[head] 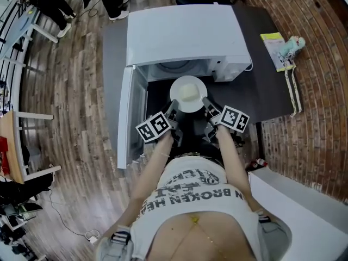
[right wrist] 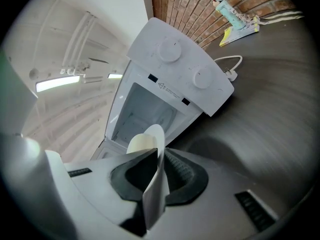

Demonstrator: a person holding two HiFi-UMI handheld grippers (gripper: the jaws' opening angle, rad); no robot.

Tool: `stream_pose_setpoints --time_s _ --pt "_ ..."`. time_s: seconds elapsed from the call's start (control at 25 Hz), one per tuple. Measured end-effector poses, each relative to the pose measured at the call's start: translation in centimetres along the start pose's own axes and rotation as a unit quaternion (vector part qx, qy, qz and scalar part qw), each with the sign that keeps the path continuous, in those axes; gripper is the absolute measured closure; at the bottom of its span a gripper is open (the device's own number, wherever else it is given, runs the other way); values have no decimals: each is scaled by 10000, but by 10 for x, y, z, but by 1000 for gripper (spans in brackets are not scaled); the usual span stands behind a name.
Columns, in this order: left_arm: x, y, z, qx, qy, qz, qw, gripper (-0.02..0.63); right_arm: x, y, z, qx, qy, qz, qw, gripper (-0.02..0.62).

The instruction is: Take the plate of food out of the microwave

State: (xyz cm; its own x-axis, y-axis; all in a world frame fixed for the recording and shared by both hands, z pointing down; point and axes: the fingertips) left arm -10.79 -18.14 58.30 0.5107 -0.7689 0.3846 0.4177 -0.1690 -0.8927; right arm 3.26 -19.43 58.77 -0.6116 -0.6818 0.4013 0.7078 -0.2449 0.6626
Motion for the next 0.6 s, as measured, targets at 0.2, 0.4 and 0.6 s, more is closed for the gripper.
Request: stream_pose_setpoints --time_s 0.2,0.4,0.6 --pt "-4 7 14 -102 247 -78 9996 560 -10 4 -5 -111 -186 -148 9997 555" --pt "-6 15 28 -182 413 -151 9989 561 -22 10 -7 -129 -354 -297 9988 555" --pt "-10 23 41 -188 566 -187 9980 560 -34 13 -10 -188 -432 -420 9980 555"
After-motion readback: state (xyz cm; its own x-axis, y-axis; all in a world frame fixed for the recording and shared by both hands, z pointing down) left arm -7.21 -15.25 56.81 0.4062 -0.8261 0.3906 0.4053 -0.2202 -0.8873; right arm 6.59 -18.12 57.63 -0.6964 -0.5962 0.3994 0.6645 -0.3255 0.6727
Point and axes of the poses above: the fingertips, and each gripper's own axes: x forward along the fingers, y to its right, z out of its underside, and after that the axes turned 15 degrees about -x, right-handed
